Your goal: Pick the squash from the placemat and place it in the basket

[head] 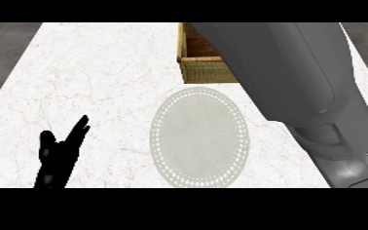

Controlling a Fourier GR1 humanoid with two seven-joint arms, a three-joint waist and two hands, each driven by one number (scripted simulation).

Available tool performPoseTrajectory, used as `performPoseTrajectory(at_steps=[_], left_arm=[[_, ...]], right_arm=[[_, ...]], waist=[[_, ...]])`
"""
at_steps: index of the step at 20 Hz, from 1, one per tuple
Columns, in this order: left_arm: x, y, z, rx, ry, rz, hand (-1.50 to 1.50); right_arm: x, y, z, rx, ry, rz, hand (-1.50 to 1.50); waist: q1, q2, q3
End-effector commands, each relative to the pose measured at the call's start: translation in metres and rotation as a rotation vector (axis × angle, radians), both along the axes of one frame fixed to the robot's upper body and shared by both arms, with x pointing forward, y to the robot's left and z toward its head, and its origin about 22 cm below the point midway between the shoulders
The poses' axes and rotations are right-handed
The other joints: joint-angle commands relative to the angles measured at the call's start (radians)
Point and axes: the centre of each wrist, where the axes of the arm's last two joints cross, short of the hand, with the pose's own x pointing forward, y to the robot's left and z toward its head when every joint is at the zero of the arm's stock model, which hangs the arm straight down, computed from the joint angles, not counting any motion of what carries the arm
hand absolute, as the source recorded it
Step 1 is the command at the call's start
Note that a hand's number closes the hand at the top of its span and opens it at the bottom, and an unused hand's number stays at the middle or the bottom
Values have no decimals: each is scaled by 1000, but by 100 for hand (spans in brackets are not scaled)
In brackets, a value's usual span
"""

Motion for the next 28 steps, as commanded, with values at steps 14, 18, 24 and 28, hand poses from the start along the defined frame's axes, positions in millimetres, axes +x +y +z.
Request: performPoseTrajectory(at_steps=[14,18,24,28], left_arm=[[8,-14,-25,-27,70,-8,0],[10,-11,-24,-4,72,-3,0],[0,4,-18,-16,73,9,0],[-1,0,-5,-16,69,4,0]], right_arm=[[64,-60,-89,257,70,-35,150],[72,-68,-99,254,82,-20,150],[90,-98,-107,101,114,-264,150],[90,-105,-130,-6,191,-163,150]], waist=[[-6,13,-8],[-2,10,-8],[-2,11,-10],[-3,5,-8]])
